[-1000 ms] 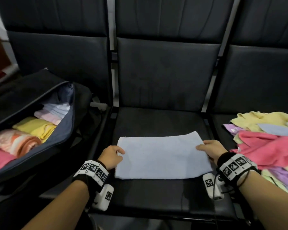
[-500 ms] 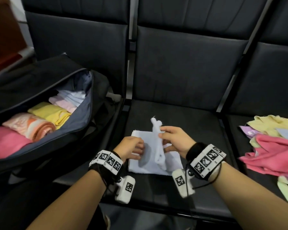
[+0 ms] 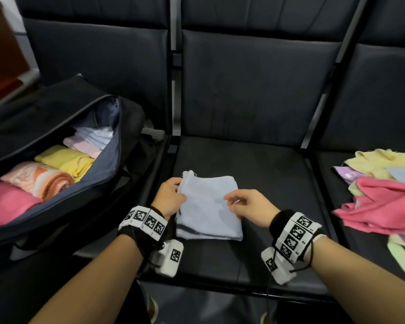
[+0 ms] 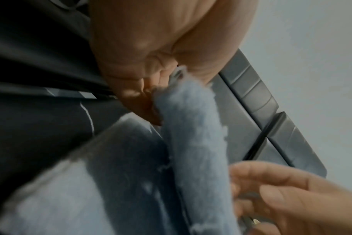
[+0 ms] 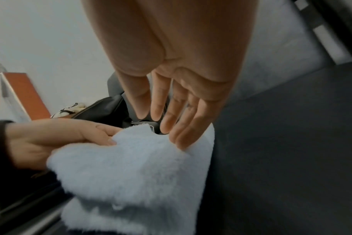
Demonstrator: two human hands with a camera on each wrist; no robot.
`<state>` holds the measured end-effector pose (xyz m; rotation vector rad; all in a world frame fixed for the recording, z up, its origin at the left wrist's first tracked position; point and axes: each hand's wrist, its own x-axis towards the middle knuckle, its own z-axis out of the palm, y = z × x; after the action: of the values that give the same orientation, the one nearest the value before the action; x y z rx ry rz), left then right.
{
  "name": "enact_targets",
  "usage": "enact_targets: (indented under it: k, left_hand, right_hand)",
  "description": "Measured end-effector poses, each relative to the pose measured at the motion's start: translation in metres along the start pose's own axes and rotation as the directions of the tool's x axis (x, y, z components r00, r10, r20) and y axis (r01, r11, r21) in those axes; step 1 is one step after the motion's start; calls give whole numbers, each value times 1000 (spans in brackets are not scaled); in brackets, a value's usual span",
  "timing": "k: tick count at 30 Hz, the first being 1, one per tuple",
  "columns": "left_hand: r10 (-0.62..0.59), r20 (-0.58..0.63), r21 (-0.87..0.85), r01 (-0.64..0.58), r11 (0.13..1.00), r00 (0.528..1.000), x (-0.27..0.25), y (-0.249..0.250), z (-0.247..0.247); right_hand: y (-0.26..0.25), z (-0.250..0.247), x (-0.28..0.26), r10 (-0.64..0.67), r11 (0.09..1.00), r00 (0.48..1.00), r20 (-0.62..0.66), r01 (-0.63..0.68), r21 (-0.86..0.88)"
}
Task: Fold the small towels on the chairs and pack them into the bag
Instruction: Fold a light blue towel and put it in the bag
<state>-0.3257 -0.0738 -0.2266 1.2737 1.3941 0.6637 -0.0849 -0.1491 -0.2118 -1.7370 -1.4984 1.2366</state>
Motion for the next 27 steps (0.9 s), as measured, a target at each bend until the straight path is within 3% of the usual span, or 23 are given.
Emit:
enact_targets:
  k: [6,9,13,16,20,23,27]
  left_hand:
    - [-90,46,164,82,983,995,-5,-14,-10]
    - [-28,-8,287,29,957,1000,-5,-11,-9]
    - [115,-93,564,-43,825,989,-10,-8,-5]
    - [188,78,645,-193,739,979,-21,-6,6]
    - [56,259,782,-243,573,964,-38,-9,31]
    - [16,269,830,-240,504,963,-42,-13,37]
    - [22,273,866,-256,430,962,-41,-16,38]
  right_hand:
    - [16,11,-2,-32,919,987,155,90,-383]
    - [15,12,-2,-47,852,978,202,145,-503]
    - [12,20,-5,-145,768,967,209,243,-592]
    - [12,31,-7,-171,698,947,273,312,-644]
    - [17,40,-6,-177,584,937,302,347,-734]
    - [12,40,-3,-152,596,951,271,307,-742]
    - [-2,33,0,-121,788,978,168,197,-584]
